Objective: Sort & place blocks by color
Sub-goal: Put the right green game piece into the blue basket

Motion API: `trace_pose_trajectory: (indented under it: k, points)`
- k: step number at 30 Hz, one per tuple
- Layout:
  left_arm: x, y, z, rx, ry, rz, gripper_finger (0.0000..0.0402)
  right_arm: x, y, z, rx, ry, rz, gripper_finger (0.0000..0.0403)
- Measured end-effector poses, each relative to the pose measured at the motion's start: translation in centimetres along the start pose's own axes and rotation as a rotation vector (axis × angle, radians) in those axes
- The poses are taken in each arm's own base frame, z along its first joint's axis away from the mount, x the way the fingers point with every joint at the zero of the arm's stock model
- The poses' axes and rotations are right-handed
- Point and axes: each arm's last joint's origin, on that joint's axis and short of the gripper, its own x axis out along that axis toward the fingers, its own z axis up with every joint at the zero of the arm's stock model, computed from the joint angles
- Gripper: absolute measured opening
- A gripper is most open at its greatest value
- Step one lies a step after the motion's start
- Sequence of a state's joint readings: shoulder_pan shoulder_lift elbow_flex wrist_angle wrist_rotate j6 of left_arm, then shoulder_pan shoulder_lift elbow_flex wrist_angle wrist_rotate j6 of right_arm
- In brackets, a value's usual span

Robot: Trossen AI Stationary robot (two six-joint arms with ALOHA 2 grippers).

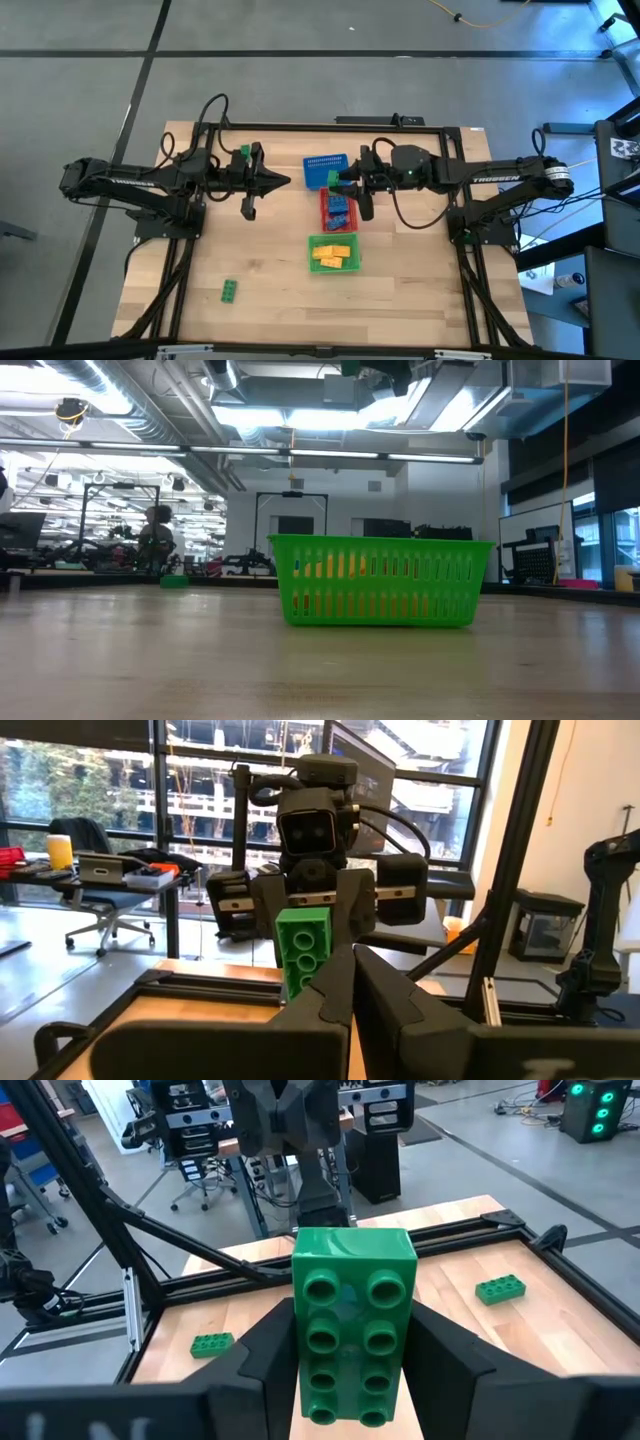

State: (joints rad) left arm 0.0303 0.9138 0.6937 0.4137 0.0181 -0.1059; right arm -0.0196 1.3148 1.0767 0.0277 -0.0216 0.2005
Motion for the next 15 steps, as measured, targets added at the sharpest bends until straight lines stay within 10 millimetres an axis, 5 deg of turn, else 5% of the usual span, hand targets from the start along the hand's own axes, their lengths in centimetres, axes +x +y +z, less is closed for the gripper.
trace_pose_trajectory:
  k: [15]
  points:
    - [0.0,0.0,0.0,0.000,0.001,0.001,0.0000,1.2,-0.5,-0.8,-0.008,0.066,-0.093,0.0144]
